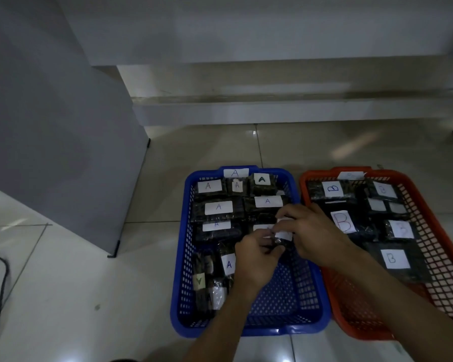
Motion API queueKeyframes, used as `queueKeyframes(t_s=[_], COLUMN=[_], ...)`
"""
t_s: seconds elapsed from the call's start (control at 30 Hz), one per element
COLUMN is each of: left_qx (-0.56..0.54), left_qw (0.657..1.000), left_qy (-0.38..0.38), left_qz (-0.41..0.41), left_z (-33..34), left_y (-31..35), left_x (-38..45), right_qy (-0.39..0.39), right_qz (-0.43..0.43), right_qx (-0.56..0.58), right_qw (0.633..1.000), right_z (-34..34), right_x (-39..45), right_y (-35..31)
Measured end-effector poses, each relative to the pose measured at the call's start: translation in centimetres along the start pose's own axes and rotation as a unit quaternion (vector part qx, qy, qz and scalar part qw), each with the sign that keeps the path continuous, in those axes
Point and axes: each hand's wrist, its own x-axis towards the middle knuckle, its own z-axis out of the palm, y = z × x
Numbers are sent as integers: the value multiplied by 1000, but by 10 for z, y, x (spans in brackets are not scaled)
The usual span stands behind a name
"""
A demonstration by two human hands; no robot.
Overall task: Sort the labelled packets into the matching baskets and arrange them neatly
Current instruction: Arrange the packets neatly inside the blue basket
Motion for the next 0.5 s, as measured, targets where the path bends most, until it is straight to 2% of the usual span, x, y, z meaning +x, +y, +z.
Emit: queueKeyframes(t_s=[0.13, 0.3, 0.43, 0.5], left_qx=[-32, -59, -65, -28], left_qw=[999, 996, 997, 999], left_qy=[14, 41, 33, 36], left_qz=[-19, -45, -21, 9], left_z=[8, 7, 8, 7], left_y=[-4, -8, -9, -5], left_x=[0, 5, 1, -2], right_qy=[-38, -38, -21, -19], right_qz=[23, 28, 29, 41], right_qx=[9, 29, 21, 23], right_qw=[999, 998, 999, 999], right_z=[-1, 1, 5, 7], right_x=[-3, -8, -8, -6], right_y=[-3, 0, -4, -2])
